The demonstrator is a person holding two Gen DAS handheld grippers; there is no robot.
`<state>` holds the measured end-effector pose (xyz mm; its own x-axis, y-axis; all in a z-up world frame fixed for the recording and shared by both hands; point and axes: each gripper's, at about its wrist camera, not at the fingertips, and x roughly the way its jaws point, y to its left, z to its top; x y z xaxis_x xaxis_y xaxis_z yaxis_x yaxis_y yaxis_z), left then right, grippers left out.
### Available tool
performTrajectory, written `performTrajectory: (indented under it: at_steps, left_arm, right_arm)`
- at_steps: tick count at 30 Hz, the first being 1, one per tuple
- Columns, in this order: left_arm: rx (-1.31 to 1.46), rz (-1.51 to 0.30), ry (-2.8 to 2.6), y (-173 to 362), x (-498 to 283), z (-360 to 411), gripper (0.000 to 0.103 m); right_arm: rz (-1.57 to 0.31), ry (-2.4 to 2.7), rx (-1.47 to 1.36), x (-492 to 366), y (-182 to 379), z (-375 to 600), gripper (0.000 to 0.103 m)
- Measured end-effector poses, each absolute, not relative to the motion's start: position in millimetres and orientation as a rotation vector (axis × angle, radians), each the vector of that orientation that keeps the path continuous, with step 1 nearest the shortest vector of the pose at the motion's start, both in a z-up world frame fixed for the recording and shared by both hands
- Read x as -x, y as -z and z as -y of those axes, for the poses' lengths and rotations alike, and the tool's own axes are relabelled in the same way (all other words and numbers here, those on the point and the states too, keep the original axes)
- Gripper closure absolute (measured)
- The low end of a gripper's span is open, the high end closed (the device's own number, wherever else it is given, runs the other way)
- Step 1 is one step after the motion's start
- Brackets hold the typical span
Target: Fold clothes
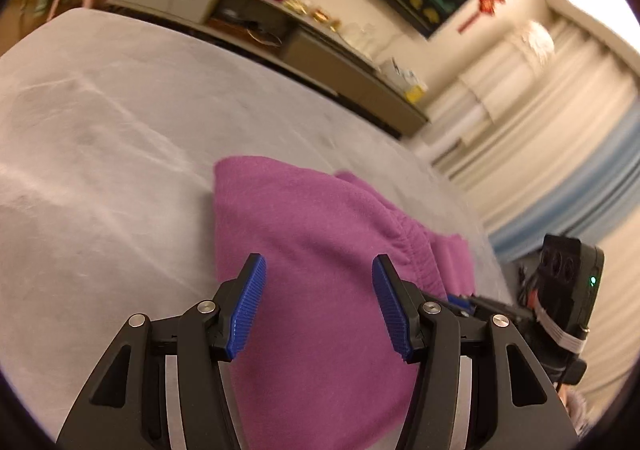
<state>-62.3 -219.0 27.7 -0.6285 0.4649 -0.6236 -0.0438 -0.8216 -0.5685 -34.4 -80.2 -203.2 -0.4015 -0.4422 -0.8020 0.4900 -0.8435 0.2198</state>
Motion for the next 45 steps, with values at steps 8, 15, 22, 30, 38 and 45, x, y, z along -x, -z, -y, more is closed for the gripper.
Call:
performTrajectory:
  at_steps: [8,15,22,30,38,45]
  left_arm:
    - [1.249,0.578,-2.561,-30.2,60.0,201.3,0.045]
    - [1.365,0.457,-2.563,-22.4,109.8,189.8,0.044]
    - [1.349,0.593,-2.495,-44.5,90.8,198.8,0.046]
    - [1.479,0.392,-2.451,-14.1,45.5,171.4,0.042]
    - [1.353,0.524,-2.452,-66.0,62.1,123.4,0.034]
    - [1.454,0.327,-2.265,-88.8,137.0,-28.8,0.034]
  right_arm:
    - [0.062,2.256,-1.265,47.6,216.6,53.6,0.068]
    - [-0.08,2.246,-1.232,18.2,236.4,59.9,0.081]
    - [-0.001,2.245,-1.217,14.9,253.5,51.8,0.081]
    - [0.048,2.16,-1.278,33.3,277.1,20.0,0.077]
    - [0.343,2.486,-1.289,33.8,273.2,-123.7,0.023]
    - [0.467,2.449,-1.317,35.7,284.0,-144.7,0.054]
